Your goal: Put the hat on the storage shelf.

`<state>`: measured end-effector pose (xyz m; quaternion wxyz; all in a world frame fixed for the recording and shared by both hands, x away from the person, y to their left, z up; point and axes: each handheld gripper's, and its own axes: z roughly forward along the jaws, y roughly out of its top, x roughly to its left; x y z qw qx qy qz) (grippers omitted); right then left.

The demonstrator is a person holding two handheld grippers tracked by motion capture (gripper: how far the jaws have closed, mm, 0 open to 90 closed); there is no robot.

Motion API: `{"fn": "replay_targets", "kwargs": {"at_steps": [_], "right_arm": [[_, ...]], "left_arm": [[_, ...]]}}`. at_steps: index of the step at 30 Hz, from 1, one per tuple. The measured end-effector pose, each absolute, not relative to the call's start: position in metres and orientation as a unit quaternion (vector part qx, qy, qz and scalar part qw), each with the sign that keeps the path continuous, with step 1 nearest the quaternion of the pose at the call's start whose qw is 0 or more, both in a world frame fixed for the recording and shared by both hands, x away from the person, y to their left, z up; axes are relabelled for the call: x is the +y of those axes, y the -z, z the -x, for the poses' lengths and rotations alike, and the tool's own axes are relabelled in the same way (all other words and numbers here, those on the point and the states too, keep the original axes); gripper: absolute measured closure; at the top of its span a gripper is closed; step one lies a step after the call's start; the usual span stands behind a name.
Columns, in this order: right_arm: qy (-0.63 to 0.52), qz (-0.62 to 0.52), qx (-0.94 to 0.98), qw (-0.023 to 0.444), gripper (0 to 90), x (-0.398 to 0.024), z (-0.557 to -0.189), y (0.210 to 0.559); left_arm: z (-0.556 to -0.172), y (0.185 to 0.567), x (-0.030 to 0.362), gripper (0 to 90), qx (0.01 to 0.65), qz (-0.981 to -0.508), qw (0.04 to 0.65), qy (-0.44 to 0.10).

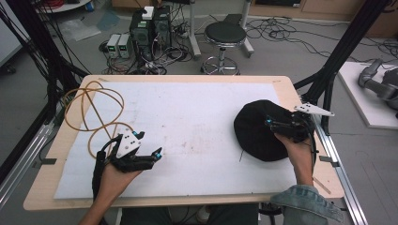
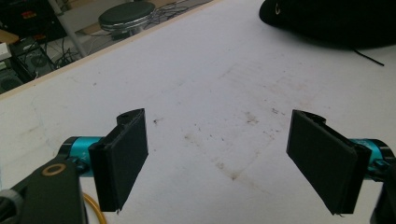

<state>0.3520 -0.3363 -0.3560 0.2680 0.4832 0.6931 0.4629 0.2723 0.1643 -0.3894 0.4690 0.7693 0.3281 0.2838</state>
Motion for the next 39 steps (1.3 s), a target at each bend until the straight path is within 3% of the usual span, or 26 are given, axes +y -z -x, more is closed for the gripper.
{"fn": "replay_targets", "kwargs": {"at_steps": [35, 39], "right_arm": [[-0.405, -0.469, 0.741, 0.257, 16.6, -0.33, -0.361, 0.385], [-0.381, -0.46, 0.756, 0.268, 22.0, -0.326, -0.361, 0.388]], "left_arm": [[-0.273, 0.39, 0.163, 21.0, 0.327, -0.771, 0.469, -0.28], [-0.273, 0.39, 0.163, 21.0, 0.327, -0.771, 0.47, -0.28]]}}
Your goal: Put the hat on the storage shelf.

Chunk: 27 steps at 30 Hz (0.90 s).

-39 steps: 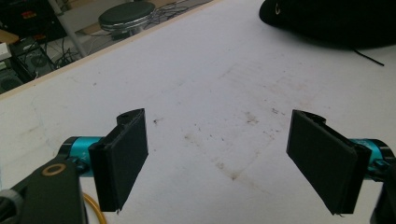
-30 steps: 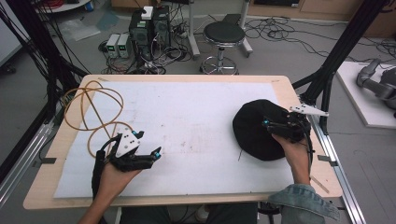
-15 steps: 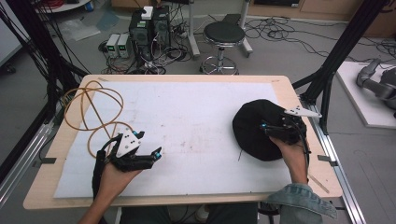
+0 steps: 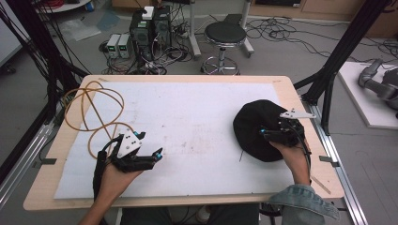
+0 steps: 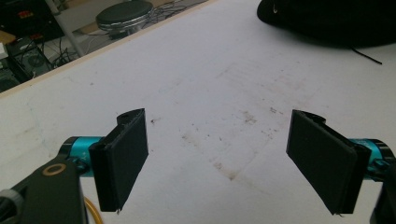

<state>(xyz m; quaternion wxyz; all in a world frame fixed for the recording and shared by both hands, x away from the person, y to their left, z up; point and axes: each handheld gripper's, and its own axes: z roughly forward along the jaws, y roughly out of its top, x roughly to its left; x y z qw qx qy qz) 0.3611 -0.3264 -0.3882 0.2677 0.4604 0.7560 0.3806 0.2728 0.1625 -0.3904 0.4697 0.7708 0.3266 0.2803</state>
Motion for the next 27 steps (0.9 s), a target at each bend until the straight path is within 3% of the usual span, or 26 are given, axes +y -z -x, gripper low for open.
{"fn": "replay_targets", "kwargs": {"at_steps": [2, 6, 8, 14, 17, 27], "right_arm": [[-0.38, -0.459, 0.757, 0.269, 30.5, -0.326, -0.361, 0.389], [-0.374, -0.462, 0.757, 0.271, 38.7, -0.327, -0.36, 0.389], [-0.375, -0.465, 0.757, 0.266, 48.9, -0.328, -0.36, 0.39], [-0.376, -0.465, 0.757, 0.263, 63.5, -0.329, -0.359, 0.39], [-0.377, -0.467, 0.752, 0.272, 68.8, -0.33, -0.358, 0.388], [-0.417, -0.48, 0.717, 0.286, 71.1, -0.333, -0.352, 0.376]], "left_arm": [[-0.273, 0.39, 0.163, 21.0, 0.326, -0.772, 0.469, -0.28], [-0.273, 0.39, 0.163, 21.1, 0.327, -0.77, 0.471, -0.28], [-0.273, 0.391, 0.163, 21.2, 0.328, -0.769, 0.472, -0.28], [-0.273, 0.39, 0.163, 21.3, 0.327, -0.771, 0.47, -0.28], [-0.273, 0.39, 0.164, 21.3, 0.327, -0.77, 0.47, -0.282], [-0.273, 0.39, 0.165, 21.4, 0.329, -0.768, 0.471, -0.282]]}}
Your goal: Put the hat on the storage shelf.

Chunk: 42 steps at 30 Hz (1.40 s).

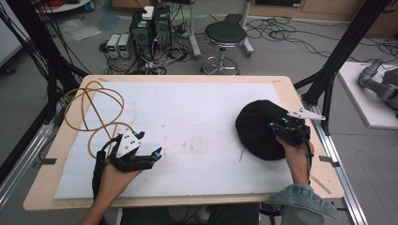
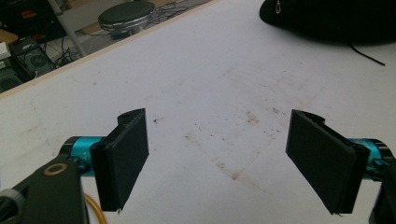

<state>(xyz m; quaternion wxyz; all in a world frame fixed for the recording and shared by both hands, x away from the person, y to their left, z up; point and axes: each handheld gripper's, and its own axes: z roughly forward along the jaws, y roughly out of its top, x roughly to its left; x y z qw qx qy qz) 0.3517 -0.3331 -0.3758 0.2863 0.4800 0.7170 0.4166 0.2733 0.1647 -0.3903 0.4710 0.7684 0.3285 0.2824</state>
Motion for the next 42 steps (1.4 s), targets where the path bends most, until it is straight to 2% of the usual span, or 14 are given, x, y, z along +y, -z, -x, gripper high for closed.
{"fn": "replay_targets", "kwargs": {"at_steps": [22, 42], "right_arm": [[-0.487, -0.472, 0.672, 0.299, 71.3, -0.336, -0.341, 0.334], [-0.535, -0.407, 0.687, 0.275, 71.4, -0.274, -0.373, 0.283]], "left_arm": [[-0.264, 0.385, 0.169, 21.5, 0.32, -0.766, 0.476, -0.291], [-0.247, 0.386, 0.188, 21.5, 0.33, -0.757, 0.478, -0.298]]}}
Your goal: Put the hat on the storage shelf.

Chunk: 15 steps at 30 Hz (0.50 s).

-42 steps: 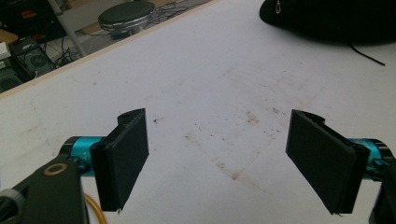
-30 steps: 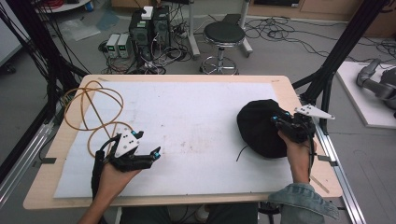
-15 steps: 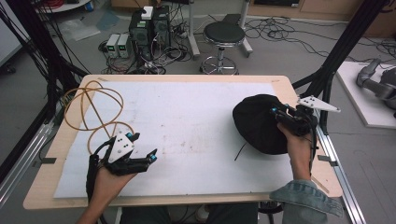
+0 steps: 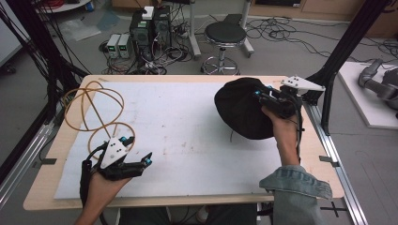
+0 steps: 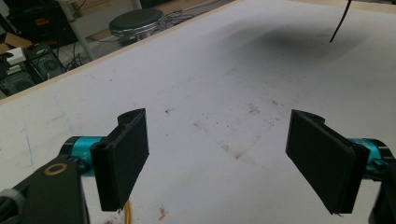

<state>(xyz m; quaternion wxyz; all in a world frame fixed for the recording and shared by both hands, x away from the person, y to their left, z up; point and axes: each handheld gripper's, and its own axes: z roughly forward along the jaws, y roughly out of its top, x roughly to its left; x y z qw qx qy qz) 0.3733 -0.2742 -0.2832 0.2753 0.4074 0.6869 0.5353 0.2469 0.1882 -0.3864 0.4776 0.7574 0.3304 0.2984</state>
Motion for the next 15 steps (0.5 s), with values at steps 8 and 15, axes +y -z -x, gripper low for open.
{"fn": "replay_targets", "kwargs": {"at_steps": [8, 15], "right_arm": [[-0.555, -0.376, 0.694, 0.264, 71.3, -0.237, -0.389, 0.263], [-0.571, -0.344, 0.698, 0.26, 71.3, -0.205, -0.402, 0.246]], "left_arm": [[-0.244, 0.386, 0.194, 21.5, 0.333, -0.755, 0.478, -0.3], [-0.242, 0.386, 0.196, 21.6, 0.334, -0.753, 0.481, -0.301]]}}
